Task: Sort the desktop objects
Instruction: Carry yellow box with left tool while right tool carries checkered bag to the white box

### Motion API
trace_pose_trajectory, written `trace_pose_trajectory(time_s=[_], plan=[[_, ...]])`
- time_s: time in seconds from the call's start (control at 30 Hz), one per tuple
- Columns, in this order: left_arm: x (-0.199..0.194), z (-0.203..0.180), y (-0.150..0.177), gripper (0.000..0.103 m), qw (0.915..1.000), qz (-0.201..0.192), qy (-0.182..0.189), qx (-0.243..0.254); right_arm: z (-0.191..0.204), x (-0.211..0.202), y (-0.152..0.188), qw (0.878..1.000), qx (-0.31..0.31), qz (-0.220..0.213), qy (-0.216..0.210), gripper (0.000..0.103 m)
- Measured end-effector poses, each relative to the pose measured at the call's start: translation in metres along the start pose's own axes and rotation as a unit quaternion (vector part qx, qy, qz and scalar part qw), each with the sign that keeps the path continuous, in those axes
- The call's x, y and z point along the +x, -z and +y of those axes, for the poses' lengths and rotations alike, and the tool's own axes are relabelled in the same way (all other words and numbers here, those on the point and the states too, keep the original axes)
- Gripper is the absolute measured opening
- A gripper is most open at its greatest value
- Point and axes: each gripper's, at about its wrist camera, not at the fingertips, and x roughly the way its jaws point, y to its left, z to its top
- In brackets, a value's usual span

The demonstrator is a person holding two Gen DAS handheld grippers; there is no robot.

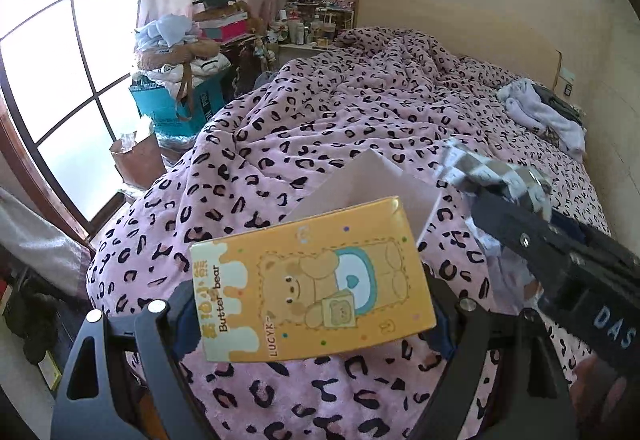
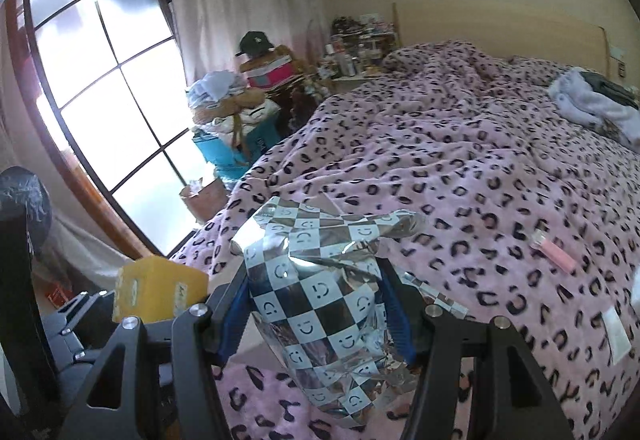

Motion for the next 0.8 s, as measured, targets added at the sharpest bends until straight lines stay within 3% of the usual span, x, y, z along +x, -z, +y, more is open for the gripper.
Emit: trace_pose_trajectory(time_s=[0.43,0.8], plan=[[0.039,0.021,-0.01,0.087,0.9989,0.03,0.021,-0.028,0.029,0.075,-0.038,0.996,-0.033,0.069,-0.052,0.06],[0.065,0.021,-0.007,0.087,0.9976,0.049,0.034,-0.034,0.035,0.107,-0.029,0.991,-0.054,0.116,-0.033,0.06]])
